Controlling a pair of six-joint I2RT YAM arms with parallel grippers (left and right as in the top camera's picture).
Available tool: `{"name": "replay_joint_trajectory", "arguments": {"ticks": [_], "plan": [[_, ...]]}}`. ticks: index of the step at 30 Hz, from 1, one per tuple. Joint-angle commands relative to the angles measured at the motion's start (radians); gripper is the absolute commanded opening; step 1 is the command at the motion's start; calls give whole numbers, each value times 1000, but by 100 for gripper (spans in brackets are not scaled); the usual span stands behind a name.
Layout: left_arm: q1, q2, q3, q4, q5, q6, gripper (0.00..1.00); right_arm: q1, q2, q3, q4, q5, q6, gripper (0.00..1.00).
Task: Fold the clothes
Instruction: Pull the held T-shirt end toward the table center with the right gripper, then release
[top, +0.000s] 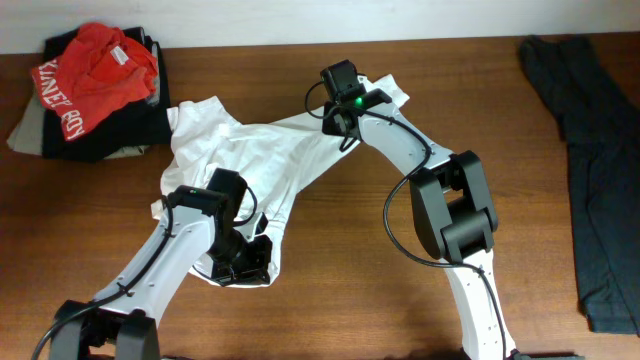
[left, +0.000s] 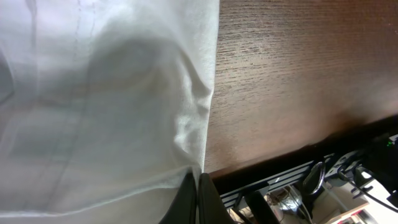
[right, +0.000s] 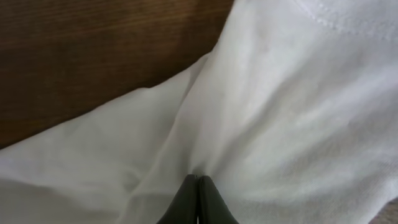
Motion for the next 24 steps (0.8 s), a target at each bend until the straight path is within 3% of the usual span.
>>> {"name": "replay_joint_trajectory", "arguments": {"ticks": [1,17,24], "plan": [[-5,-11,-4,0,-9,-11,0,-6,-57,20,-25,28,2,4],[-5,-11,-4,34,-47,-11,1,-110,-190,21,-236,113,143,4],[-5,-11,-4,45,-106,-45,0,-118,-258,21,-422,327,312,4]]}}
